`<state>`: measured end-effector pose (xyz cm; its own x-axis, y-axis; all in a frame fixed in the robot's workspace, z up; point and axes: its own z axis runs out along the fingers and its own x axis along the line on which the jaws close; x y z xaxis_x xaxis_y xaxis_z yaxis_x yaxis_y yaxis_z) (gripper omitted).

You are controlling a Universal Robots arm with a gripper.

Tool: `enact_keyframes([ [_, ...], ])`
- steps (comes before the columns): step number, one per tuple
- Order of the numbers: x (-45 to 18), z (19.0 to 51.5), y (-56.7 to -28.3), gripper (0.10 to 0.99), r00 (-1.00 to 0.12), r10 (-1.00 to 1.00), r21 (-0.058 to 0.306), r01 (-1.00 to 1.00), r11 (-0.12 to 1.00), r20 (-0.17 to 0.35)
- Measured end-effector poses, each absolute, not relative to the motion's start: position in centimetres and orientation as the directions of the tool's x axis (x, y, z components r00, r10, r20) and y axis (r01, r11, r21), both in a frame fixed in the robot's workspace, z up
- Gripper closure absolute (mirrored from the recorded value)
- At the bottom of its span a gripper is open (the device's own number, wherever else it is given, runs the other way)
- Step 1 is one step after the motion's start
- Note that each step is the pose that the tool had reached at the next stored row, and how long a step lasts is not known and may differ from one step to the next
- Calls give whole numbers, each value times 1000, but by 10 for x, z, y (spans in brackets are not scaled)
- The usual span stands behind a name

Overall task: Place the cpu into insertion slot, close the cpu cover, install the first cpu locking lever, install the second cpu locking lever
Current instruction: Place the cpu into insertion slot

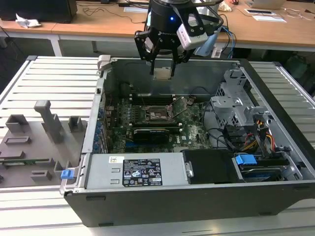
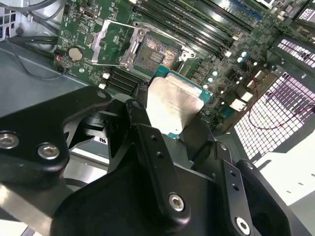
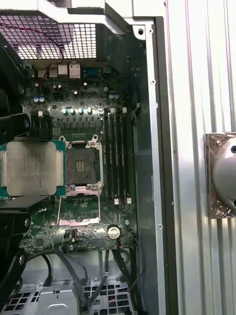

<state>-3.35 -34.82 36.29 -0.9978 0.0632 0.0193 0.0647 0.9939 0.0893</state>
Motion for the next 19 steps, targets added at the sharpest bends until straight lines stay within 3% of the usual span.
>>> enact_keyframes([
  [19, -33, 362, -347, 553, -983, 180, 89, 181, 979, 19],
])
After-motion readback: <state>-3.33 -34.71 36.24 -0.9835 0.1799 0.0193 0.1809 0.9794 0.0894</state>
